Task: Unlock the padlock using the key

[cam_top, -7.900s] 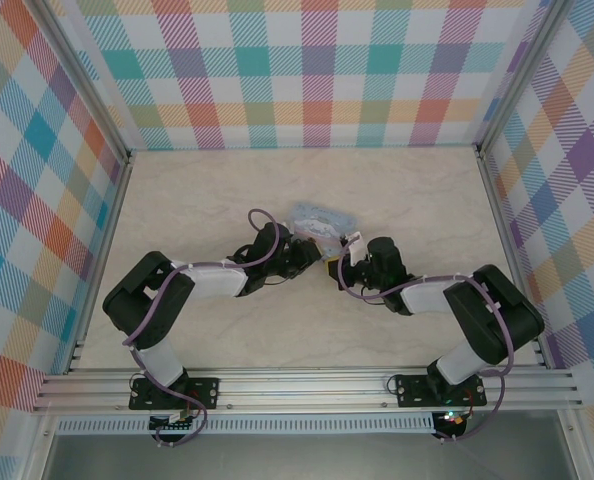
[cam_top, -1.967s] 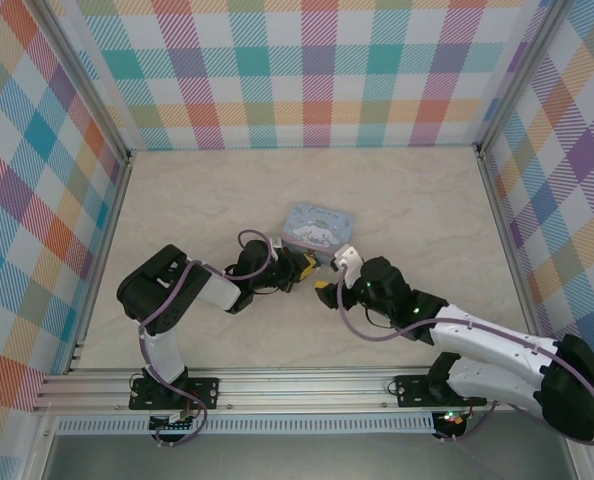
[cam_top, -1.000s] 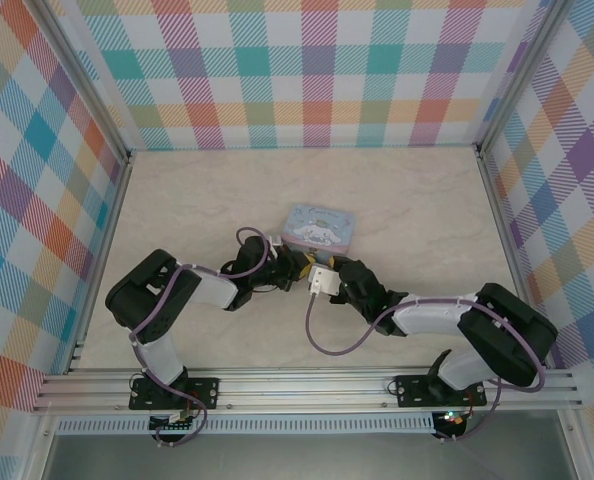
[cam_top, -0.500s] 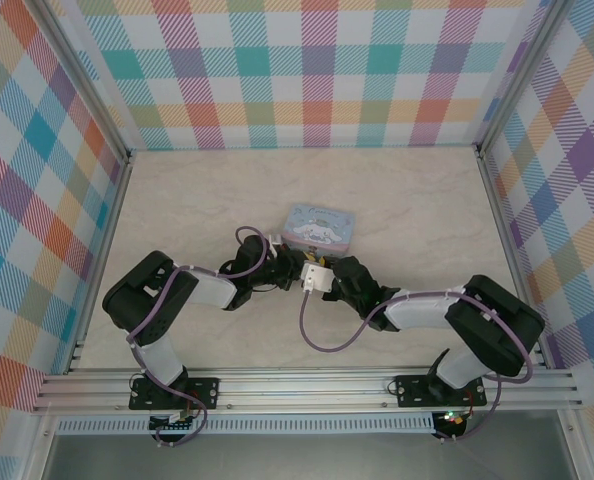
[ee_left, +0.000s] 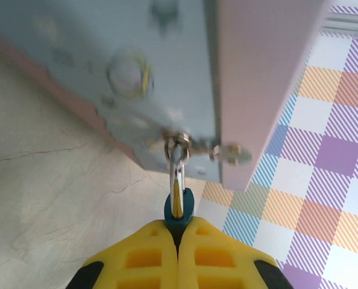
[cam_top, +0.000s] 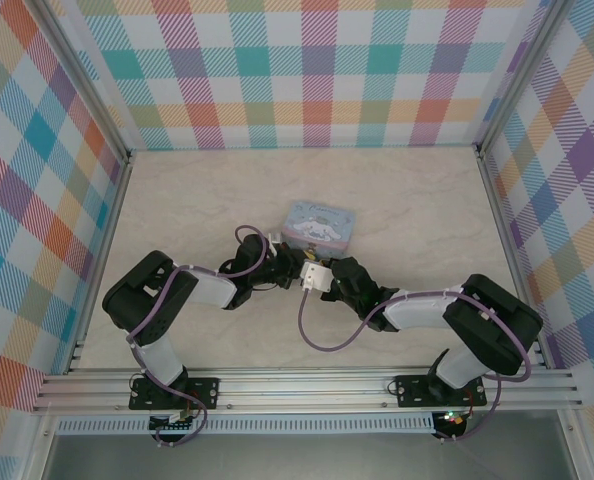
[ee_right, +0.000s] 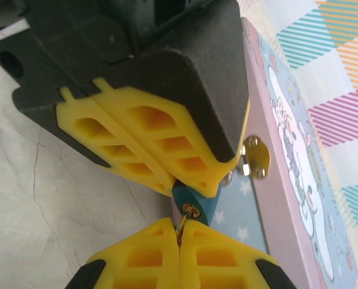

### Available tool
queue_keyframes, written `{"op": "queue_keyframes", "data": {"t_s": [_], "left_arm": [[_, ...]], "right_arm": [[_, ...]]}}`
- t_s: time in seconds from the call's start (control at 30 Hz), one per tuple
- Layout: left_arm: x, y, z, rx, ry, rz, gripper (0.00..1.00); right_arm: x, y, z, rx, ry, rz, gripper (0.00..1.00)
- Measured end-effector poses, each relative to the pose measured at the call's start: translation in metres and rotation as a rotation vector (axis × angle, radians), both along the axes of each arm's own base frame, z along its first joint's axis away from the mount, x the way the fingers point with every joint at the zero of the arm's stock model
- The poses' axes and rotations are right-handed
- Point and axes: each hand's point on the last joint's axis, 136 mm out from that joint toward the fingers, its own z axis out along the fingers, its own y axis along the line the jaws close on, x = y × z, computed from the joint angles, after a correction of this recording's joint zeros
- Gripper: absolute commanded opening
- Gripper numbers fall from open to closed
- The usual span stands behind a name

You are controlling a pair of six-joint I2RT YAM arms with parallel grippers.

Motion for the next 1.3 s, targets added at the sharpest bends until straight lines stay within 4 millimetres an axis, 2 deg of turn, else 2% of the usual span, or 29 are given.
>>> {"op": "queue_keyframes", "data": {"t_s": [0.23,0.5,0.6,0.7,0.83,0.97,1.07,1.2,1.3], "left_arm": [[0.001,0.001,0.0,0.001,-0.002,0.008,0.0],[0.002,0.001,0.001,-0.002,-0.005,0.011,0.0],[0.001,0.001,0.0,0.004,-0.003,0.005,0.09],[-0.001,0.002,-0.006,0.028,-0.001,-0.003,0.24],[-0.004,0.007,-0.001,0.05,-0.016,-0.009,0.36],[-0.009,0.023,0.012,0.081,-0.051,-0.007,0.49],[-0.005,0.048,0.023,0.132,-0.081,0.02,0.62],[0.012,0.092,0.04,0.25,-0.134,0.071,0.76],[0.032,0.114,0.056,0.33,-0.182,0.083,0.81]], "right_arm": [[0.001,0.002,0.001,0.085,0.088,-0.09,0.0],[-0.001,0.002,0.0,0.315,0.26,-0.256,0.0],[-0.003,0.002,-0.002,0.402,0.317,-0.304,0.0],[-0.006,0.004,-0.009,0.458,0.366,-0.326,0.0],[-0.009,0.001,-0.03,0.467,0.412,-0.369,0.0],[-0.01,-0.002,-0.041,0.481,0.431,-0.389,0.0],[-0.01,-0.002,-0.041,0.505,0.434,-0.395,0.0],[-0.012,-0.005,-0.042,0.544,0.444,-0.4,0.0],[-0.012,-0.005,-0.042,0.566,0.463,-0.397,0.0]]}}
